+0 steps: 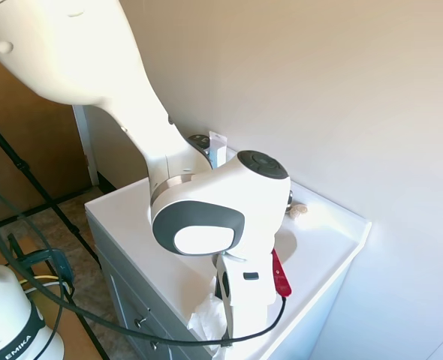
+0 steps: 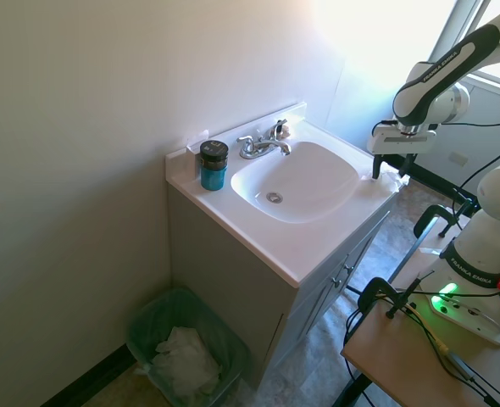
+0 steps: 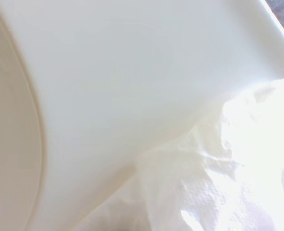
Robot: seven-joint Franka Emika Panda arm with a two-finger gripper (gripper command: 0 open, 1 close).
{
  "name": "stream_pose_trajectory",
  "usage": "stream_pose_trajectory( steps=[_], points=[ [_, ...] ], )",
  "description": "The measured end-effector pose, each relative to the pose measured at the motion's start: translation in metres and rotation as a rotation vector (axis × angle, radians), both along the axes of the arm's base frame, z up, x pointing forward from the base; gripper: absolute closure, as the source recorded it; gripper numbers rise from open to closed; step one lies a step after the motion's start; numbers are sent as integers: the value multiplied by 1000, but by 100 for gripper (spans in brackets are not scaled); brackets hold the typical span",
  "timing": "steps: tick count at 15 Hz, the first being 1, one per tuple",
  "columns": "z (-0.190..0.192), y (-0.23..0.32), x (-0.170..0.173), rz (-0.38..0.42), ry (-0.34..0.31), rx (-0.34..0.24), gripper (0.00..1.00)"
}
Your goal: Throw the tissue in the trash bin
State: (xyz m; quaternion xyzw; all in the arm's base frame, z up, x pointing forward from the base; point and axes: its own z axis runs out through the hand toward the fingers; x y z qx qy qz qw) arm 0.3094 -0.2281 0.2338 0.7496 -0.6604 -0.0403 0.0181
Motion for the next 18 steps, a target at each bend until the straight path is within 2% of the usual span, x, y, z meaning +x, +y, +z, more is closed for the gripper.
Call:
stream_pose_trajectory(
  steps=[11, 18],
  points=[
    [2, 0, 7, 24, -48, 4, 100],
    [33, 10, 23, 78, -125, -13, 100]
  ],
)
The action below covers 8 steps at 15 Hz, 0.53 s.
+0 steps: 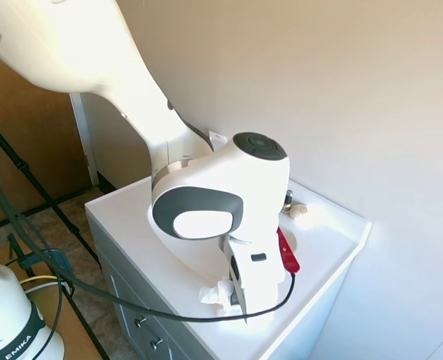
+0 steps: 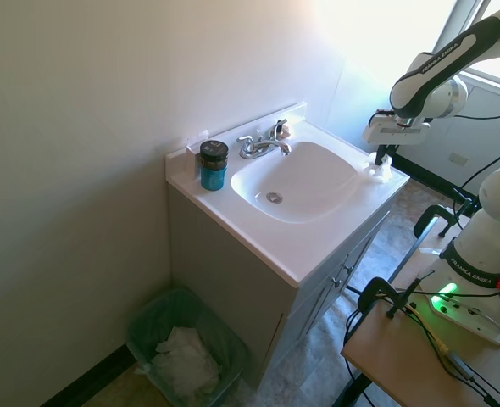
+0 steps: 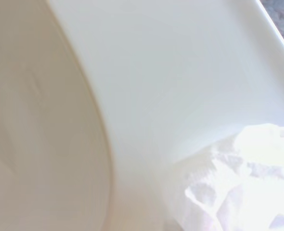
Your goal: Throw the tissue in the trash bin
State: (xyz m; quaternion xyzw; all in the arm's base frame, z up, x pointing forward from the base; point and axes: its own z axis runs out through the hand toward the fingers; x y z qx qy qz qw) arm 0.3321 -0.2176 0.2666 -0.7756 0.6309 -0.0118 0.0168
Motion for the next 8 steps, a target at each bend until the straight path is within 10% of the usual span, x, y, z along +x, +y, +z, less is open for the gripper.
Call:
stream_pose_trajectory(
  steps=[8],
  points=[
    [167, 201, 78, 168, -139, -97, 100]
  ],
)
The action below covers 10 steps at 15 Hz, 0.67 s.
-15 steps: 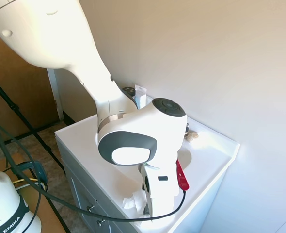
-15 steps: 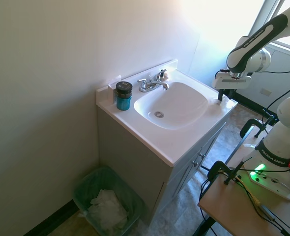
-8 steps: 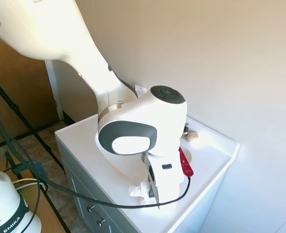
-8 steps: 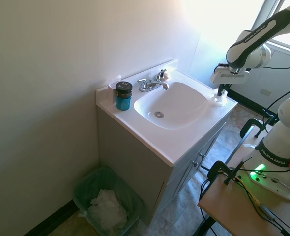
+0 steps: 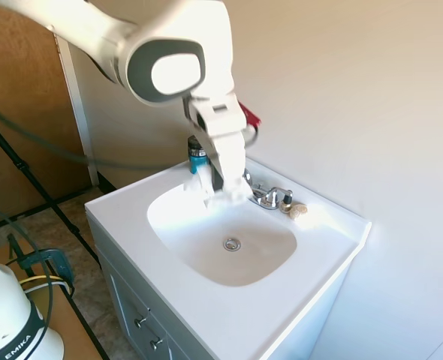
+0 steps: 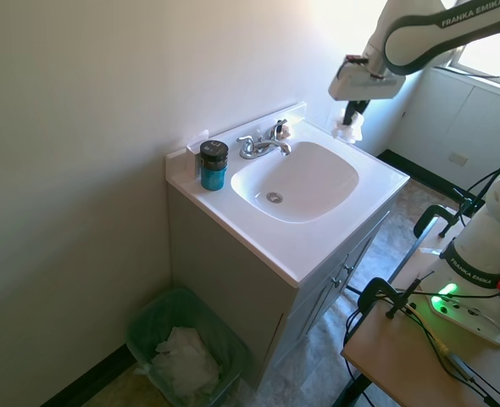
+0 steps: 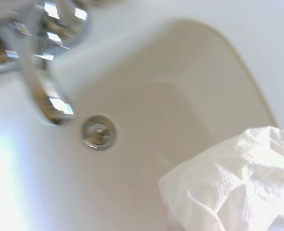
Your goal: Throw the tissue in the trash bin
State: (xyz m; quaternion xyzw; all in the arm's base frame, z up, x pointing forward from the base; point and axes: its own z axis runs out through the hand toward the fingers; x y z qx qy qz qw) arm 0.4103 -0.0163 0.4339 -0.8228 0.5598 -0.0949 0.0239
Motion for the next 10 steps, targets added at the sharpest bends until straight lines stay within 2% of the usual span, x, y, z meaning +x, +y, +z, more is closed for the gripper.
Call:
stream_pose_trajectory(
  steps=[2, 4, 7, 10],
  points=[
    [34, 75, 17, 54, -34, -22, 100],
    [47, 148, 30, 110, -59, -46, 100],
    [35, 242, 53, 224, -57, -78, 100],
    [2, 305, 70, 335, -31, -103, 100]
  ],
)
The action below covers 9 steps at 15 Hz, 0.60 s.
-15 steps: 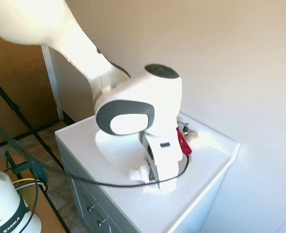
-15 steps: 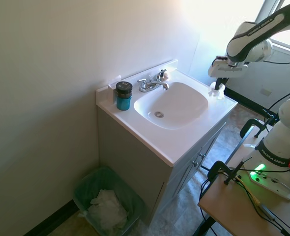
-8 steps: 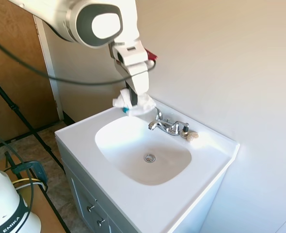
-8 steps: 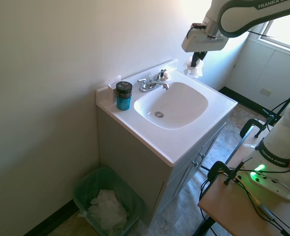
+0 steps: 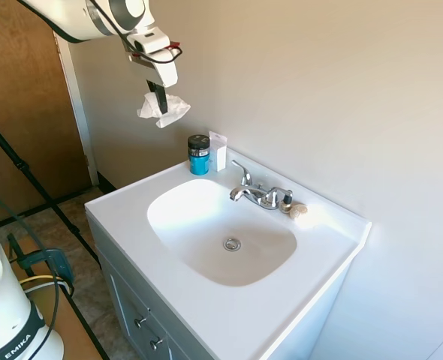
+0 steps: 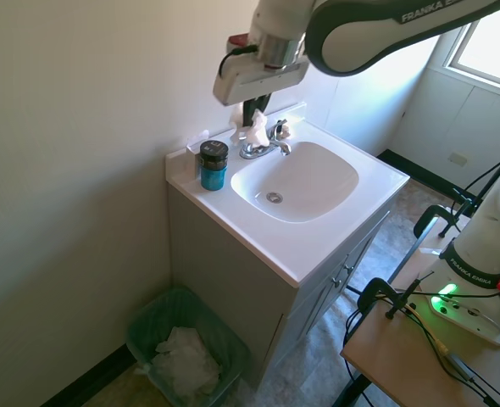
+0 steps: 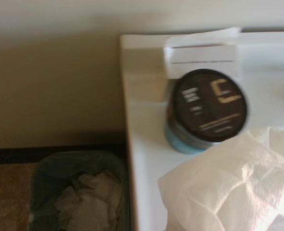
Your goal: Throw the tissue in the trash bin
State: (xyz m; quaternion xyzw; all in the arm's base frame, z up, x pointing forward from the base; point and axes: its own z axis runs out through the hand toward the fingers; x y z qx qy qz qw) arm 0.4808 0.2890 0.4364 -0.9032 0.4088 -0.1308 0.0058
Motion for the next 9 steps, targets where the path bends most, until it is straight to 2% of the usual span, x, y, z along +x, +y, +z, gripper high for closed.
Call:
stream_pose_trajectory(
  steps=[5, 8, 9],
  points=[
    [-64, 77, -4, 137, 76, -31, 100],
    [-100, 111, -11, 190, 123, -44, 100],
    [-110, 117, -11, 197, 133, -49, 0]
  ],
)
